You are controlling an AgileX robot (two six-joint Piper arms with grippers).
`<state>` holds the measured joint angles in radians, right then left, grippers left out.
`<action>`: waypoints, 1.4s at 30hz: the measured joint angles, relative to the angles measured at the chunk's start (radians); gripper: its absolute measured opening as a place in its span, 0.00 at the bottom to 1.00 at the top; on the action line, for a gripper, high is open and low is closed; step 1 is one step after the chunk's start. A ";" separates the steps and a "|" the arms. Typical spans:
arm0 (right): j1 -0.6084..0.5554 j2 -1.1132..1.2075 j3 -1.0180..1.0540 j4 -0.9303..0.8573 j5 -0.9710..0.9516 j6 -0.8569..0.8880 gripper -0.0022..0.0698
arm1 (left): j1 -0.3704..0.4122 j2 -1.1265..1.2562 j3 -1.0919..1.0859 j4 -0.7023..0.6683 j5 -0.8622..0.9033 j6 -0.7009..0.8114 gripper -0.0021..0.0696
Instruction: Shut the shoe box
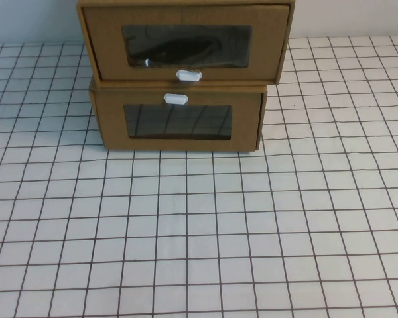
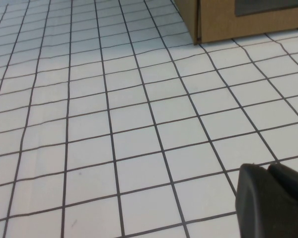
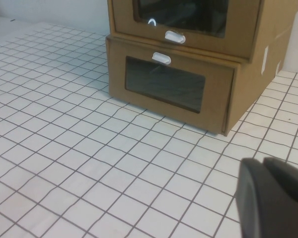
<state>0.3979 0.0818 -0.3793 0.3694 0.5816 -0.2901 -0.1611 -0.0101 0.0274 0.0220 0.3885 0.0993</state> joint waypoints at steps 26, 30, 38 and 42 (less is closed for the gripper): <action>-0.355 -0.090 0.392 -0.153 -0.261 0.224 0.01 | 0.001 0.000 0.000 0.002 0.000 0.000 0.03; -0.378 -0.090 0.403 -0.181 -0.201 0.280 0.01 | 0.001 -0.002 0.000 0.002 0.000 0.000 0.03; -0.378 -0.091 0.403 -0.185 -0.218 0.290 0.01 | 0.001 -0.002 0.000 0.002 0.000 0.000 0.03; -0.378 -0.091 0.403 -0.185 -0.218 0.290 0.01 | 0.001 -0.002 0.000 0.002 0.000 0.000 0.03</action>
<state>0.0202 -0.0094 0.0236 0.1841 0.3641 0.0000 -0.1597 -0.0123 0.0274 0.0235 0.3885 0.0993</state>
